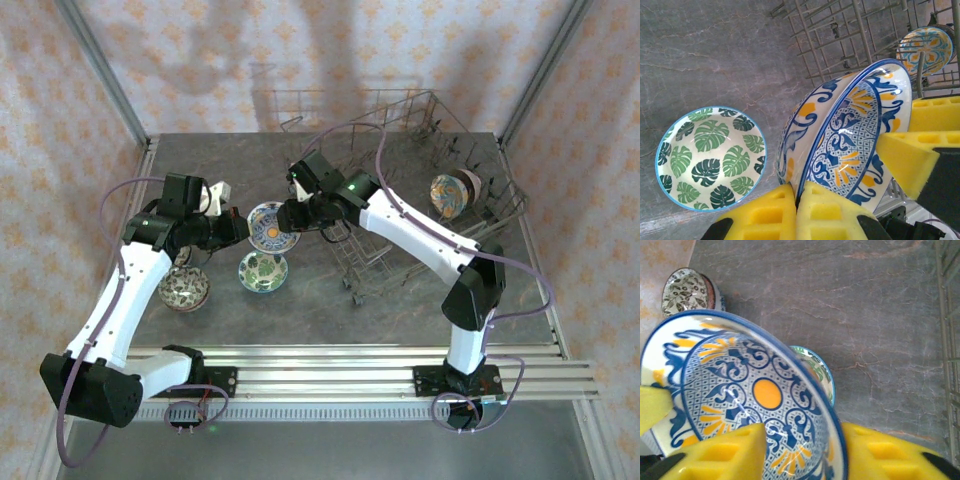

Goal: Load the bowls into the dish rack

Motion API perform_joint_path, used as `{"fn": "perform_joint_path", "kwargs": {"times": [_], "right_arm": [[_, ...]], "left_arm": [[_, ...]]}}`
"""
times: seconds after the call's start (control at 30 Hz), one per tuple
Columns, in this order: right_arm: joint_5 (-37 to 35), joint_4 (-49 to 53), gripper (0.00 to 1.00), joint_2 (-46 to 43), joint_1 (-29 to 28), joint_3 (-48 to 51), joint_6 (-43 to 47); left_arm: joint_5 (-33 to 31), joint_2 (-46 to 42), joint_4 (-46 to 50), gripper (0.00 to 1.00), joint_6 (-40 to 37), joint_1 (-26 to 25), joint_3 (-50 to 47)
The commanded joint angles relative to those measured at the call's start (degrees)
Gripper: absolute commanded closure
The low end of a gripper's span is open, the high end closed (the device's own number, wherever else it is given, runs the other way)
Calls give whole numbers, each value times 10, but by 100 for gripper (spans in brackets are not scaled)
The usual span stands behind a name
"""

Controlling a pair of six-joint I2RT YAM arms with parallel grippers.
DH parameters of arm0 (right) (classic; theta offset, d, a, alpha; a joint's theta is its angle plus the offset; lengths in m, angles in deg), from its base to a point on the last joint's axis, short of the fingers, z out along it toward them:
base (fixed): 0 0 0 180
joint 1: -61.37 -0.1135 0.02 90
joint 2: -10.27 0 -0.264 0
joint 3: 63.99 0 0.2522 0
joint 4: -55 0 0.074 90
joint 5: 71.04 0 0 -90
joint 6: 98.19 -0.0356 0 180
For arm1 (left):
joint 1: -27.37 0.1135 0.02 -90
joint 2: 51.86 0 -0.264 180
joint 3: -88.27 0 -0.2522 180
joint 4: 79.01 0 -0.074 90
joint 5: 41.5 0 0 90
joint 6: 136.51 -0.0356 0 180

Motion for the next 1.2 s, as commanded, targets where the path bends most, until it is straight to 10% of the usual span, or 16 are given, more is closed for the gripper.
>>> {"fn": "perform_joint_path", "kwargs": {"times": [0.0,0.63,1.07,1.17], "right_arm": [[11,-17,68,-13,-1,8,-4],[-19,-23,99,-44,-1,30,4],[-113,-14,100,-96,-2,13,-22],[-149,-16,100,-111,-1,10,-20]], "left_arm": [[14,-14,-37,100,11,-9,5],[-25,-4,-19,99,7,-46,3],[-59,-35,39,21,-4,-41,83],[-62,-48,48,16,-1,-32,96]]}}
